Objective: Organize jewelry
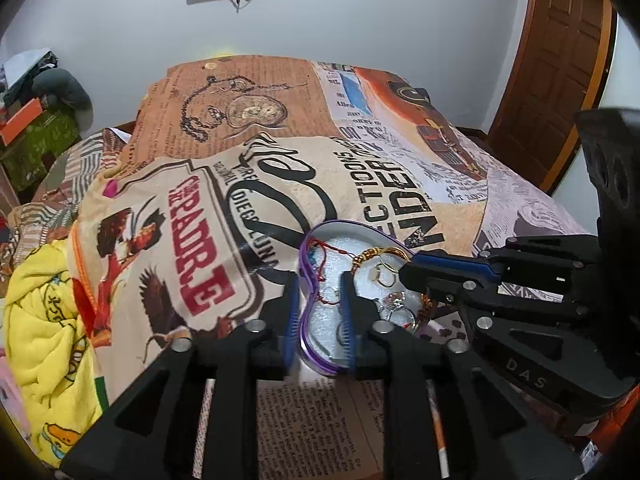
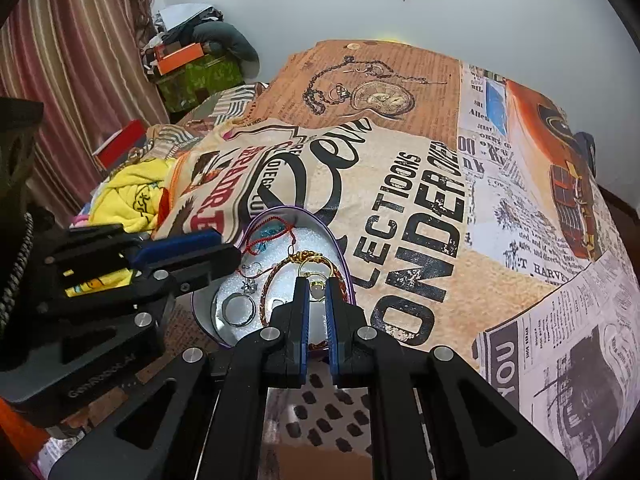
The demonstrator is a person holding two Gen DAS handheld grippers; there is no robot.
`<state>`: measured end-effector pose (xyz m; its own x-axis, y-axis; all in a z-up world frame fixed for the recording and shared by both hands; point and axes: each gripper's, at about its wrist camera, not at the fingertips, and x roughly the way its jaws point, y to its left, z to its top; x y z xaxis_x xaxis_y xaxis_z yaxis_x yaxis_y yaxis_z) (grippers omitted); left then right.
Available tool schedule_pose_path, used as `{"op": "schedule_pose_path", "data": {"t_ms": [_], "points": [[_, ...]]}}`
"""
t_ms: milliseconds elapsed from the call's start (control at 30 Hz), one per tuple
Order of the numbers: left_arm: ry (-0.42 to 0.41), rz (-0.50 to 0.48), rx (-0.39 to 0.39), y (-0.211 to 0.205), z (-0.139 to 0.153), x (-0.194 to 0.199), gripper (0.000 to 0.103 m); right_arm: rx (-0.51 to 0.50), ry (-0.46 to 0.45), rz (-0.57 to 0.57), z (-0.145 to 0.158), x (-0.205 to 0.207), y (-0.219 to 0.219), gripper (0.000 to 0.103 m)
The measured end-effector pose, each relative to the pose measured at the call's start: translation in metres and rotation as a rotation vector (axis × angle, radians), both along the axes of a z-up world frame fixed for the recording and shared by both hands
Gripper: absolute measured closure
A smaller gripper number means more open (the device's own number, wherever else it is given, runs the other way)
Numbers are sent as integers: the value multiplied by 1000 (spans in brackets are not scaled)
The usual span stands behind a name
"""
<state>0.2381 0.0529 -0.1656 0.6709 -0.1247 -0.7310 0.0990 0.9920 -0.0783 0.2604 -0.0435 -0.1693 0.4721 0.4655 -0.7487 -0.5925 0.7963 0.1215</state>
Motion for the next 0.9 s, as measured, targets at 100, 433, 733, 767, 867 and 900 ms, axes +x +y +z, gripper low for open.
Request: {"op": "schedule_pose_path", "data": {"t_ms": [100, 433, 733, 767, 867, 900], "points": [[-12, 10, 6, 4, 4, -4, 72, -8, 7, 4, -1, -1, 0, 96], [-41, 54, 10, 15, 22, -18, 69, -33, -29, -16, 10, -9, -1, 73], [-144, 77, 19, 11, 71, -53, 69, 40, -113, -49, 62, -37, -22, 73], [-167, 78, 16, 9, 81, -60, 69, 50, -130, -54, 69, -42, -25, 73], [-231, 82, 6, 5, 106, -79, 69, 98, -207, -77, 104, -64, -39, 73], [-266, 85, 6, 4, 119, -89, 69, 112, -232, -85, 114, -71, -43, 73]]}}
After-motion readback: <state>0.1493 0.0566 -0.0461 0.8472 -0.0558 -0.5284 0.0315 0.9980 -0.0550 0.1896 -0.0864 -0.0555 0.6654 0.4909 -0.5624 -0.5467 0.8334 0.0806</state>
